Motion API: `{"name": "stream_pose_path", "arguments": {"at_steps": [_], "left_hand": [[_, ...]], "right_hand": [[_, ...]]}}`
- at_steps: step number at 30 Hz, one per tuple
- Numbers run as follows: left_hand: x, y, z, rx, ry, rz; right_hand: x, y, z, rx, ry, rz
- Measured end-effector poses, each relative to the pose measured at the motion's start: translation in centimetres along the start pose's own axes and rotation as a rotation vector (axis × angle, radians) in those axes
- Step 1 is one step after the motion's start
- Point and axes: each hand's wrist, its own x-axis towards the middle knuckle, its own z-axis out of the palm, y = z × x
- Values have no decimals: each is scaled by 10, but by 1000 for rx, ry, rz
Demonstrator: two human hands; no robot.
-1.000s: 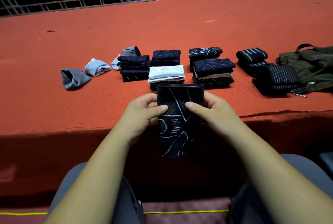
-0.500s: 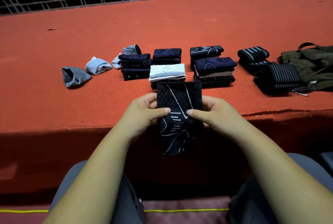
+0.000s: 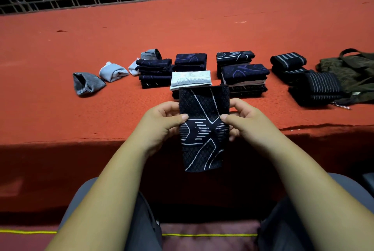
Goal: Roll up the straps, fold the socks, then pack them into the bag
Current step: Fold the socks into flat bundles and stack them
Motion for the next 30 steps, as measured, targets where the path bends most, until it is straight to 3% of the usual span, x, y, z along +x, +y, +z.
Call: {"name": "stream_pose_path", "arguments": {"at_steps": [7, 12, 18, 24, 30], "left_hand": [[5, -6, 1, -135, -43, -45], [4, -2, 5, -110, 1, -57], [4, -2, 12, -113, 11, -59], [3, -7, 10, 144, -47, -24], [5, -4, 8, -66, -33, 15]], "right_hand": [[1, 2, -1, 169, -1, 32], [5, 7, -5, 94, 57, 82], [-7, -9, 2, 171, 57, 45], [-9, 0, 0, -33, -20, -71], [-8, 0, 0, -123, -66, -158]]}}
